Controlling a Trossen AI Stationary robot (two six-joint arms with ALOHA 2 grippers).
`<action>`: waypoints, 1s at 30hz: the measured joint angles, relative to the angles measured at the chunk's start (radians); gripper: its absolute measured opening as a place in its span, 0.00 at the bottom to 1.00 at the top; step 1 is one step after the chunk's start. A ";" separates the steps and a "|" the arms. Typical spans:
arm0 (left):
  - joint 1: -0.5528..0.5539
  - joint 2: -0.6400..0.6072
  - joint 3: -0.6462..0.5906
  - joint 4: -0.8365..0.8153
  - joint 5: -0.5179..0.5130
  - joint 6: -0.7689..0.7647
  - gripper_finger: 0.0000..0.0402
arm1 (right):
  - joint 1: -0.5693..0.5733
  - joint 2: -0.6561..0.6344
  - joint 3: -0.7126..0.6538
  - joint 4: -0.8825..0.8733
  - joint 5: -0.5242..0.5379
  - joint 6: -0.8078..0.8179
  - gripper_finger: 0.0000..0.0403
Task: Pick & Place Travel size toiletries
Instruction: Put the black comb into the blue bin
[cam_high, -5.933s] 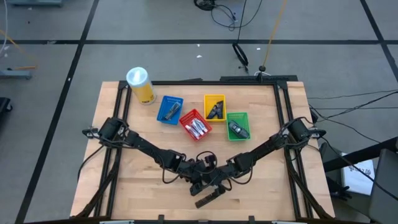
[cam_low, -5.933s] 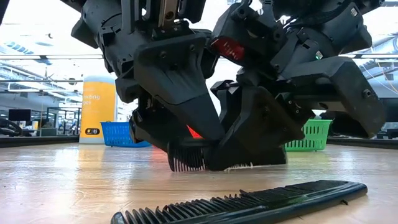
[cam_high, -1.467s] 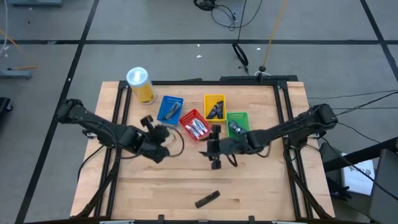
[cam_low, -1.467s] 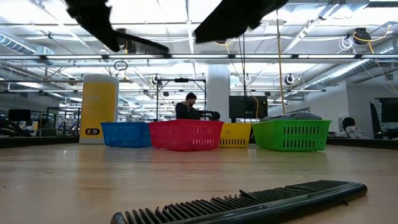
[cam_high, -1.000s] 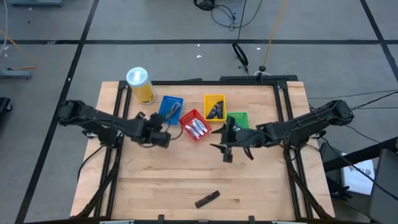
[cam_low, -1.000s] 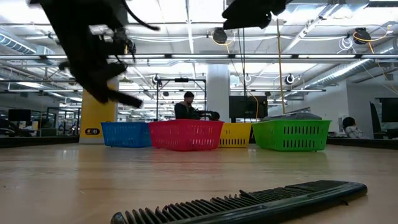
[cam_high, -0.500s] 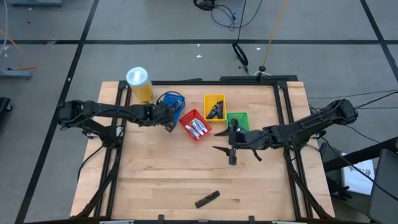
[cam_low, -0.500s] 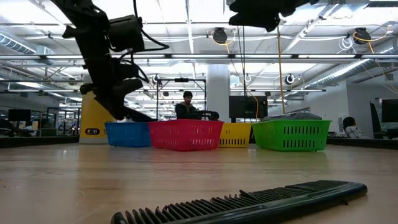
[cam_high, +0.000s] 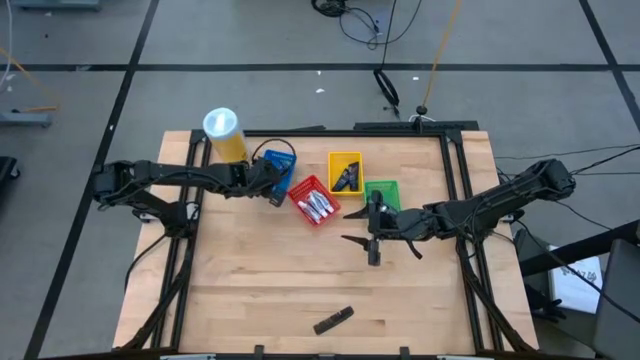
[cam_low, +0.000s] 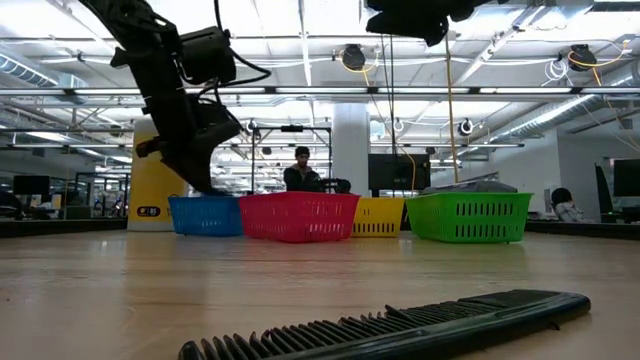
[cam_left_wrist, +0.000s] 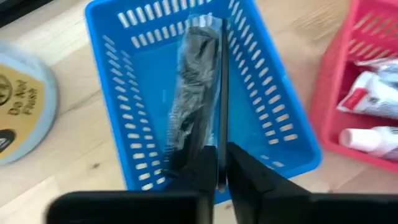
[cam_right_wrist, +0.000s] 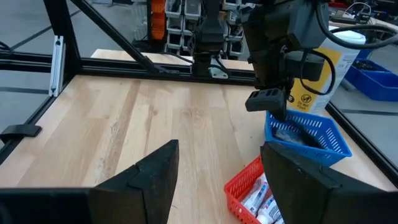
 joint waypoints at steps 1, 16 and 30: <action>0.002 0.000 0.000 -0.007 -0.001 0.001 0.12 | 0.000 0.000 0.000 0.000 0.000 -0.001 0.54; -0.134 -0.119 0.114 0.023 0.057 0.238 0.63 | 0.019 0.011 0.000 -0.050 -0.105 -0.058 0.54; -0.572 -0.199 0.128 0.281 -0.180 0.325 0.60 | 0.278 0.424 0.196 -0.029 -0.081 0.037 0.54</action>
